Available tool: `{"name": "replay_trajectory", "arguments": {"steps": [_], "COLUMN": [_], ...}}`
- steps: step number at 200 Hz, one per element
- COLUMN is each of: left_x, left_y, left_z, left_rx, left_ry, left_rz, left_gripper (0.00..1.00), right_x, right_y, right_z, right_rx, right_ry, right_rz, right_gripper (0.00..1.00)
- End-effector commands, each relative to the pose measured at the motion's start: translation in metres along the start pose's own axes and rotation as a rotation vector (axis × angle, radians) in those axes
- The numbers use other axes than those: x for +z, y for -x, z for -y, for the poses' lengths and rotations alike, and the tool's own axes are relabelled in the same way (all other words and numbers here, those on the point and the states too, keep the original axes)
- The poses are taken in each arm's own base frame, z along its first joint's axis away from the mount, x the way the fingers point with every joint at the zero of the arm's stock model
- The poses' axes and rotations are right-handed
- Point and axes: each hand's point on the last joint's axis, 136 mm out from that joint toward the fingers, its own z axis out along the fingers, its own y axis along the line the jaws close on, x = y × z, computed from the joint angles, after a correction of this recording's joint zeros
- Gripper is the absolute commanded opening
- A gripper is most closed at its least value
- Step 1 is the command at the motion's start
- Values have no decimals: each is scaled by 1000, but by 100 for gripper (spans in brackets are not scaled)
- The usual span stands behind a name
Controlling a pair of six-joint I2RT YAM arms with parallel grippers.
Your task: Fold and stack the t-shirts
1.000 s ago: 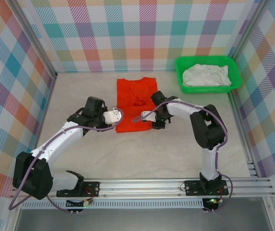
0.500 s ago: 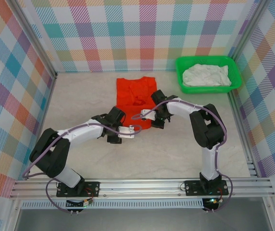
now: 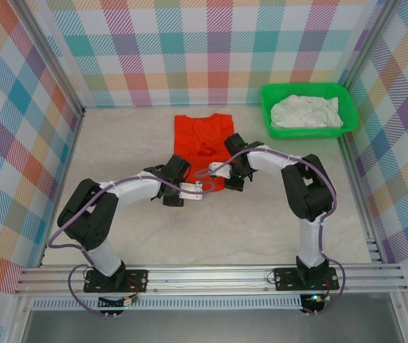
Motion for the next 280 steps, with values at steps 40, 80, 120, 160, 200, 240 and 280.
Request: {"name": "replay_trajectory", "arguments": {"steps": [40, 80, 120, 160, 200, 240, 280], "left_x": [-23, -6, 8, 25, 43, 42, 21], "left_y": [-10, -11, -13, -15, -19, -19, -22], "left_z": [-10, 1, 5, 5, 8, 6, 5], "left_rx": [-6, -19, -16, -16, -21, -44, -17], "left_ry": [51, -26, -60, -97, -154, -194, -175], "left_rz": [26, 12, -10, -45, -93, -109, -111], "left_gripper": [54, 54, 54, 49, 23, 0, 0], "right_x": [30, 30, 29, 28, 24, 16, 6], "right_y": [-28, -29, -30, -29, -25, -20, -11], "right_z": [-27, -28, -28, -28, -28, -26, -27], "right_rx": [43, 42, 40, 43, 42, 42, 69], "right_ry": [130, 131, 131, 132, 128, 114, 91], "right_rz": [-85, -91, -94, -93, -80, -61, -29], "right_gripper": [0, 0, 0, 0, 0, 0, 0]}}
